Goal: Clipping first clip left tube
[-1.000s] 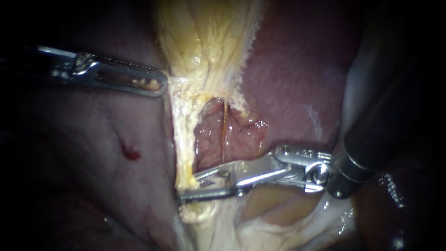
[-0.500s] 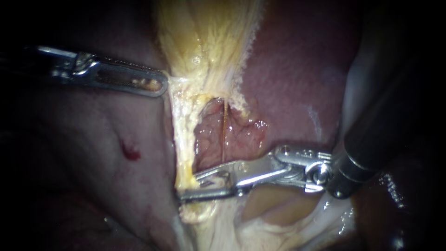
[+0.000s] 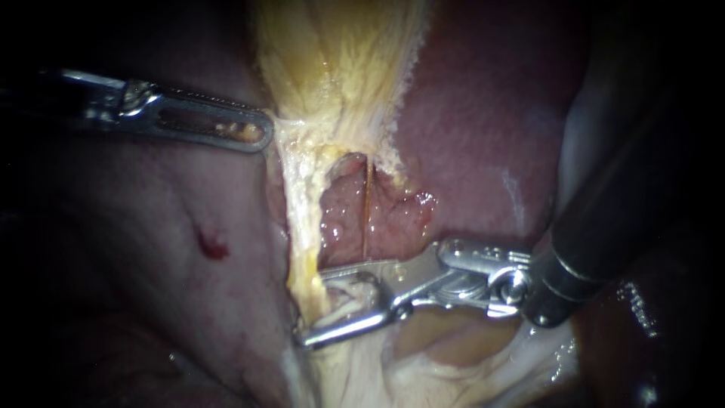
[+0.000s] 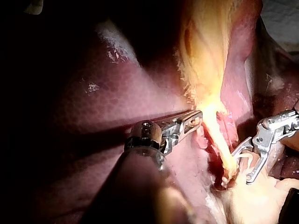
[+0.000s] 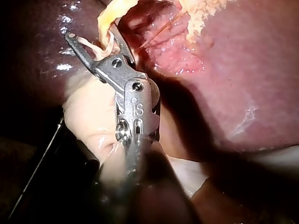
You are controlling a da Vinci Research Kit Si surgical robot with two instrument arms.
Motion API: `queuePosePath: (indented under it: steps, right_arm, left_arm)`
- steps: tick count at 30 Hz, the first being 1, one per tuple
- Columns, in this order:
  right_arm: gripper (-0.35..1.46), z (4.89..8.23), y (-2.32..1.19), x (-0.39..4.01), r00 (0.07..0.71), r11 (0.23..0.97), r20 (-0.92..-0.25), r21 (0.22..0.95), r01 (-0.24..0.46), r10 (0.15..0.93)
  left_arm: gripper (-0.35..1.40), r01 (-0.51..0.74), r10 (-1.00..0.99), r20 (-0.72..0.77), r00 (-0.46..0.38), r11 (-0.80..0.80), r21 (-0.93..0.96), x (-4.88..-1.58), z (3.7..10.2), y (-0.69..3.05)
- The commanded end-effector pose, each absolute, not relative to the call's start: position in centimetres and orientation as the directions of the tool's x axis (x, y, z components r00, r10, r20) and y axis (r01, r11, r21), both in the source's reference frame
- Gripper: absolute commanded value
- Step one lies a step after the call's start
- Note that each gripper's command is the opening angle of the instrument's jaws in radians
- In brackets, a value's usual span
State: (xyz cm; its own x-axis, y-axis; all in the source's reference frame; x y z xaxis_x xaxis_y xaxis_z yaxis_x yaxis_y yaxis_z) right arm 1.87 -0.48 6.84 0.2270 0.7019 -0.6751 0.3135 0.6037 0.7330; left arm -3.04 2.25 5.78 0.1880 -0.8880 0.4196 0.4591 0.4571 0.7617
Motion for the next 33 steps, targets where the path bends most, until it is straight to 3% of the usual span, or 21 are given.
queuePosePath:
  steps: [1, 13, 33]
  right_arm:
    - [0.5, 6.84, -0.48, 1.87, 0.228, 0.603, -0.674, 0.734, 0.314, 0.702]
    - [0.5, 6.88, -0.48, 1.86, 0.222, 0.616, -0.688, 0.721, 0.317, 0.691]
    - [0.5, 7.36, -0.41, 1.8, 0.222, 0.629, -0.695, 0.716, 0.303, 0.684]
  left_arm:
    - [-0.35, 0.459, -0.888, 0.42, 0.188, 0.457, 0.762, -3.04, 5.78, 2.25]
    - [-0.35, 0.459, -0.888, 0.42, 0.188, 0.457, 0.762, -3.03, 5.78, 2.25]
    - [-0.35, 0.46, -0.888, 0.42, 0.188, 0.457, 0.761, -3.05, 5.77, 2.25]
